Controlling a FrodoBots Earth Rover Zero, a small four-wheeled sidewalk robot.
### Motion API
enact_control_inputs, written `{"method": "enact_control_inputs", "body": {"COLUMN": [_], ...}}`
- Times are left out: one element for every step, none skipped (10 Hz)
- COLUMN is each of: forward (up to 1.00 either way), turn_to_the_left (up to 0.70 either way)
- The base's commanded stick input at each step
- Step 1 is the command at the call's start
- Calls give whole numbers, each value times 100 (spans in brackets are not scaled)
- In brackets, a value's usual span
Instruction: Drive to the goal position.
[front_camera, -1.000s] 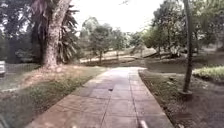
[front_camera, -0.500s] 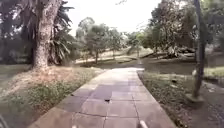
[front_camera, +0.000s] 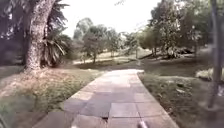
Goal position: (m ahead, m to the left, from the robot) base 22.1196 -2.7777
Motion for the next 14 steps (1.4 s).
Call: {"method": "enact_control_inputs", "body": {"forward": [85,85,85,85,85,85,85,85,85,85,85,85,85,85], "turn_to_the_left": [0,0,0,0,0,-6,-24,-31,-31,-32,-32,-32,-31,-31]}}
